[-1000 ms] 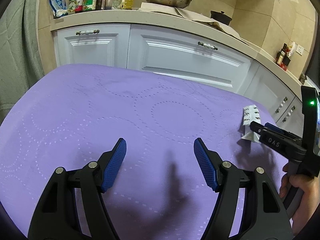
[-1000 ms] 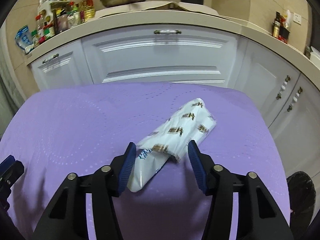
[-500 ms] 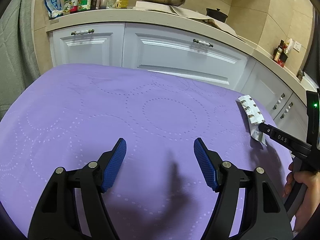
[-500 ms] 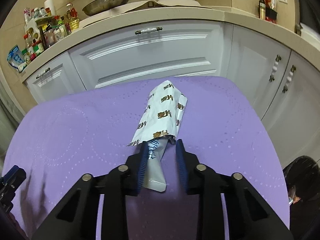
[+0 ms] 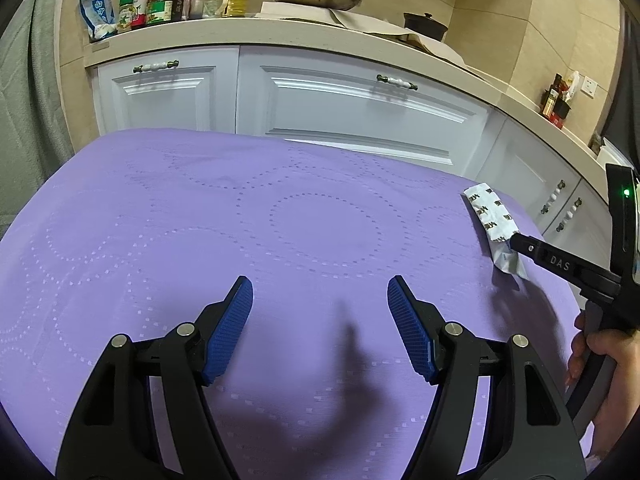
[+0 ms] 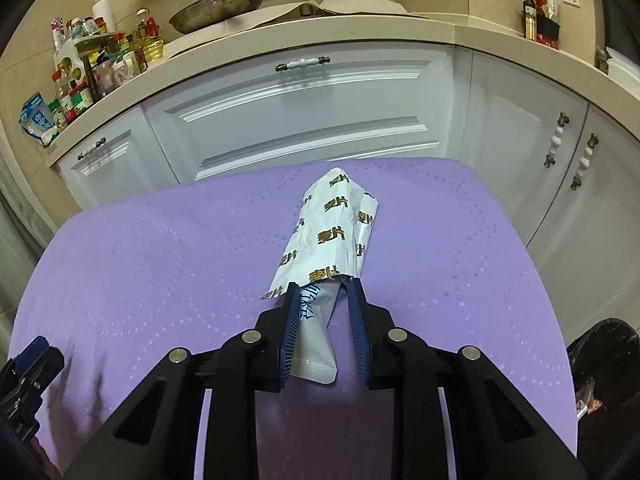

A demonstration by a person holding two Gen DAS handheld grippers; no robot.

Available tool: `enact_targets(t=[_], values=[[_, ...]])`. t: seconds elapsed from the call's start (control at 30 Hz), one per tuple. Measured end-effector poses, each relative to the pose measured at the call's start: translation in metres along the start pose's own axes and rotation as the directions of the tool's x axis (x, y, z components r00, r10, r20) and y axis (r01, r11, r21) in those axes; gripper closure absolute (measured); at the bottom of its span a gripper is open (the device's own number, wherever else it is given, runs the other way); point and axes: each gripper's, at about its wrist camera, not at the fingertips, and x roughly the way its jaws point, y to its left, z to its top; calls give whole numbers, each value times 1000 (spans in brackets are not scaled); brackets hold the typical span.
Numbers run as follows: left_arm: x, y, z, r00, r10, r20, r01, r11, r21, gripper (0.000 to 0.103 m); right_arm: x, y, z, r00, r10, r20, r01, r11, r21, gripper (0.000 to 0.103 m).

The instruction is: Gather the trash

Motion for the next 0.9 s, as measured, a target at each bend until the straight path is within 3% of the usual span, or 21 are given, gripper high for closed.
enact_targets(t=[0.2, 0.53, 0.6, 0.63, 0.9], values=[[1, -3, -1, 1000, -5, -6, 5, 1000, 2, 35, 3, 3, 3, 1000, 20, -22, -20, 1000, -7, 77], [3, -8, -3, 1000, -21, -12, 21, 1000, 4, 35, 1, 8, -19, 997, 42, -68, -43, 999, -7, 77], [1, -9, -4, 1000, -24, -9, 24, 1000, 8, 35, 2, 8, -23, 995, 59, -75, -59, 998, 5, 82], [0, -10, -4, 1000, -24, -7, 24, 1000, 10, 35, 1, 8, -24, 995, 63, -76, -63, 998, 5, 89], [-3, -16, -5, 999, -35, -5, 35, 999, 18, 35, -18, 11, -34, 995, 77, -60, -79, 997, -25, 93]])
